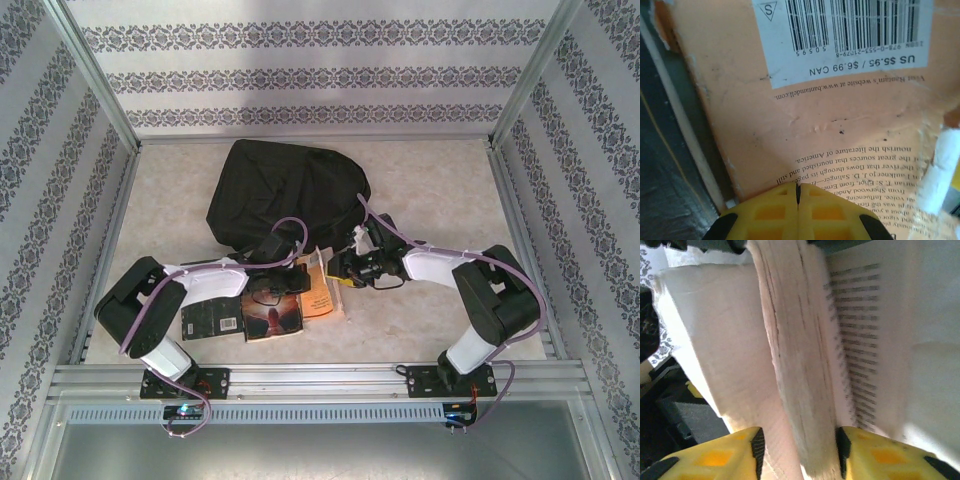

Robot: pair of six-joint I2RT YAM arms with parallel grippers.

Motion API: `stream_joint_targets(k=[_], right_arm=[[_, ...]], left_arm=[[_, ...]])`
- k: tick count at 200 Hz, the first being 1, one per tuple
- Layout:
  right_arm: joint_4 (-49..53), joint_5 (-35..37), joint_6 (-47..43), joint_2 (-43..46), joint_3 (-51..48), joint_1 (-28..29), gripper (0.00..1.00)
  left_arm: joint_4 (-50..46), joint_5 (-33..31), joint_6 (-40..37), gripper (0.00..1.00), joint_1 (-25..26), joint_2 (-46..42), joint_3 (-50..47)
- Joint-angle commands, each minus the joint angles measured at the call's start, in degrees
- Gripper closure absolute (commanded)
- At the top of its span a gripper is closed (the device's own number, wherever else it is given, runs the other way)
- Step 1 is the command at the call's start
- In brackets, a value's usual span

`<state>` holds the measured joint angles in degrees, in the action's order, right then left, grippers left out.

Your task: Pack books, pencil case, and school supplies into a backpack

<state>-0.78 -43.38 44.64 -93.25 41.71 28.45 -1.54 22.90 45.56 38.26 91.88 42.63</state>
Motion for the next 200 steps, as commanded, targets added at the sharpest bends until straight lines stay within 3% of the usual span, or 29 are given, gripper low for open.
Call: stream_joint_targets(k=[1, 34, 120, 185, 200], right_arm=[[0.3, -4.6, -1.6, -1.0, 1.1, 2.4, 0.50], [-1.9, -4.0, -0.8, -3.8, 0.7, 2.6, 0.41], [-9.4, -3.4, 4.4, 3.0, -4.9, 0.9, 0.43], [-18.5, -6.1, 9.7, 3.3, -7.7, 1.6, 0.41], [-21.5, -6.1, 11.4, 3.9, -8.9, 1.6, 0.47]], left_arm=[[2.3, -0.8, 0.8, 1.00, 0.5, 3.5, -2.2], [2.0, -0.8, 0.5, 1.00, 0.5, 3.4, -2.3], [2.4, -0.8, 0.8, 1.00, 0.4, 3.9, -2.9], [2.7, -0.1, 1.0, 1.00, 0.4, 4.8, -2.9], [2.7, -0.1, 1.2, 1.00, 0.4, 4.9, -3.1]])
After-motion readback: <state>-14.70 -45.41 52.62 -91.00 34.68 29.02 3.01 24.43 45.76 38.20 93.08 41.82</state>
